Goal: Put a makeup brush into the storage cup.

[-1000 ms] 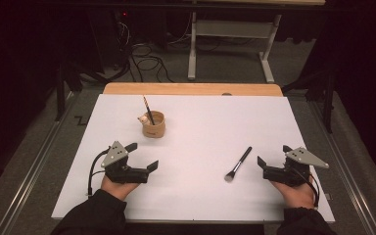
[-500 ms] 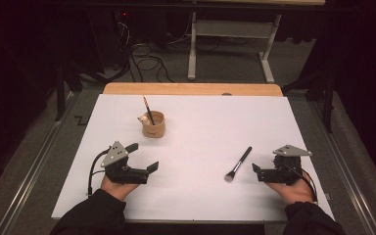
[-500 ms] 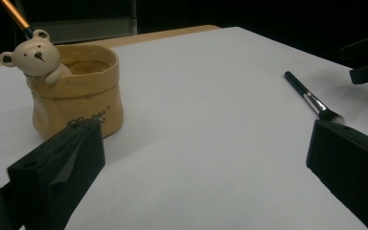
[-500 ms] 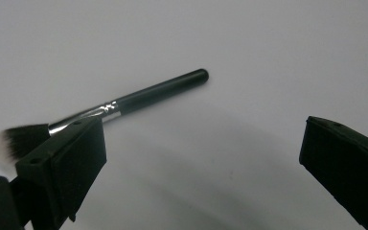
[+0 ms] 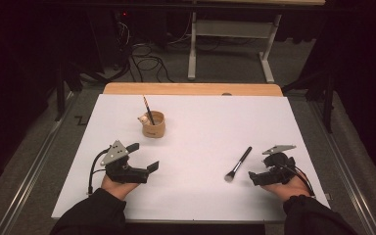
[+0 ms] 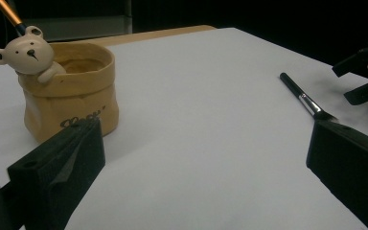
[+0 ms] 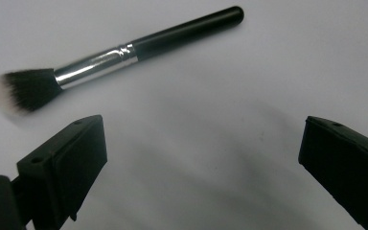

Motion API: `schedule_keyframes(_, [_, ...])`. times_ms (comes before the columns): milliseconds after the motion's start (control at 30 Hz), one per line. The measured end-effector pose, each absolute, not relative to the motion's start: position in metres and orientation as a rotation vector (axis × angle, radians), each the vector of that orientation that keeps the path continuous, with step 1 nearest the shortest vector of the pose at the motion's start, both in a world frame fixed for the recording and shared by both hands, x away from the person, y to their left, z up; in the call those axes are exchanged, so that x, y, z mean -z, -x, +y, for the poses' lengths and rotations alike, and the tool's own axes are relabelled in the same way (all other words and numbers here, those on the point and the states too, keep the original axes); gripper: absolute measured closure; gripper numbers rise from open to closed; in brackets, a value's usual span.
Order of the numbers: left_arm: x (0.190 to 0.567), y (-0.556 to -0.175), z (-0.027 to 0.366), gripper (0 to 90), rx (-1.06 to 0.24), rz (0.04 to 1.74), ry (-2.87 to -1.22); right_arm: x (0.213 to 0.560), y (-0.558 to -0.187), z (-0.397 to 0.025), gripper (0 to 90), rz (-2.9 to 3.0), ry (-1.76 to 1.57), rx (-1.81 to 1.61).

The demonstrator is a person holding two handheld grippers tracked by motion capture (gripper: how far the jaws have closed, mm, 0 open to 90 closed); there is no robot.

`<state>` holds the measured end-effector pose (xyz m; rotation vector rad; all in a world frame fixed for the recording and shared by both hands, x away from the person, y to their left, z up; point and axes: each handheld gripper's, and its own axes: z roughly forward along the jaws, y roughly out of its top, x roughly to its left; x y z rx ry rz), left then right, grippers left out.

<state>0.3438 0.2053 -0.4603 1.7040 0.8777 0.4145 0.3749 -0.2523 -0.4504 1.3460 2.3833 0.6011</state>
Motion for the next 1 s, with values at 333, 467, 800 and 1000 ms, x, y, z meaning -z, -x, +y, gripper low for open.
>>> schedule_keyframes(333, [0.46,-0.344,0.206,0.3,-0.405,0.877,-1.701,0.446,-0.379,-0.246,4.3,2.48,-1.35,-0.464])
schedule_keyframes(467, [0.461,-0.344,0.206,0.3,-0.403,0.878,-1.702,0.444,-0.381,-0.243,4.6,2.503,-1.35,-0.422])
schedule_keyframes(800, [0.461,-0.343,0.203,0.3,-0.404,0.877,-1.712,0.443,-0.38,-0.24,5.5,2.549,-1.359,-0.353])
schedule_keyframes(1000, [0.462,-0.344,0.201,0.3,-0.407,0.88,-1.721,0.438,-0.381,-0.238,6.5,2.569,-1.322,-0.335])
